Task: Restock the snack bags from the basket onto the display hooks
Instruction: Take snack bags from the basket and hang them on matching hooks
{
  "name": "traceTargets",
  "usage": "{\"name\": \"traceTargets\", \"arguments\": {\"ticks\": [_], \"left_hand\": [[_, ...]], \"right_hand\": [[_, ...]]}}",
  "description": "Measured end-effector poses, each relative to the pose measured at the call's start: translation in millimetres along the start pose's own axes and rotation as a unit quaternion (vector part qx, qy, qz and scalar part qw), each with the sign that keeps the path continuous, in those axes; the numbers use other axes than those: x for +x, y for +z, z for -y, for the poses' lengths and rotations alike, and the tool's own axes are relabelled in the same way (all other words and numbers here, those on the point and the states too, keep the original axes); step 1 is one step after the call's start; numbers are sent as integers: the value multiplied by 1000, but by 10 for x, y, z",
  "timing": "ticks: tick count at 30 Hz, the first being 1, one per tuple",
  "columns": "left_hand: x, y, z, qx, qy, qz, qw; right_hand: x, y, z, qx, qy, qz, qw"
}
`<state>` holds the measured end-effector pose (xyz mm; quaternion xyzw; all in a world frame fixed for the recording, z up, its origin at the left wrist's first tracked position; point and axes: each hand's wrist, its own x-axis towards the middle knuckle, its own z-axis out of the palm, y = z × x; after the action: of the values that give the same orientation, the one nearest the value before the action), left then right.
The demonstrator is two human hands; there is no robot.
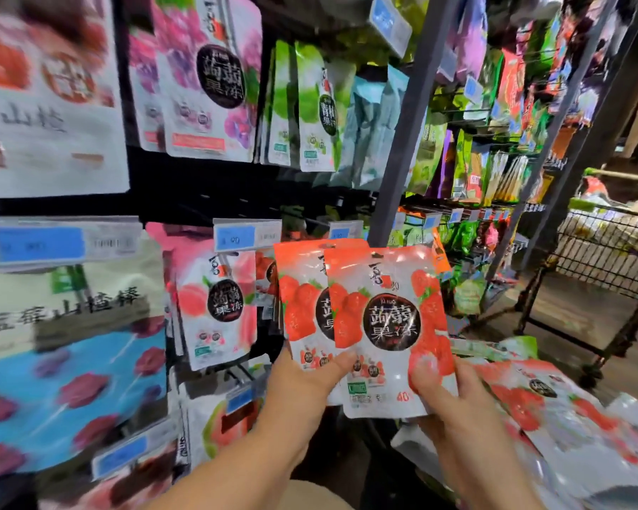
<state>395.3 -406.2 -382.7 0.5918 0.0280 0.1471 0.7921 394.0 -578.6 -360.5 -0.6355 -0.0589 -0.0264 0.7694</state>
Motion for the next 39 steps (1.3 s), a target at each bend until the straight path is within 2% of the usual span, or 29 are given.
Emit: {"name": "traceTargets", "arguments": {"ticks": [2, 4, 14, 17, 25, 31, 39], "left_hand": [[44, -99, -40, 32, 19, -23, 999], [75, -197, -69, 58, 30, -36, 997], [120, -701, 73, 135, -4, -88, 987], [123, -783, 85, 132, -3, -90, 987], [160, -918, 214, 141, -32, -93, 985], [186, -957, 241, 138, -42, -118, 982], [207, -987, 217, 121, -36, -114, 985]], "right_hand": [[23, 104, -77, -50, -2, 16, 999], [76, 187, -145, -51, -1, 36, 998], [408, 572, -706, 117, 76, 18, 990], [542, 594, -848, 151, 85, 15, 985], [806, 668, -906, 197, 60, -69, 976], [1013, 799, -873, 225, 68, -73, 969], [1206, 877, -921, 232, 77, -81, 966]]}}
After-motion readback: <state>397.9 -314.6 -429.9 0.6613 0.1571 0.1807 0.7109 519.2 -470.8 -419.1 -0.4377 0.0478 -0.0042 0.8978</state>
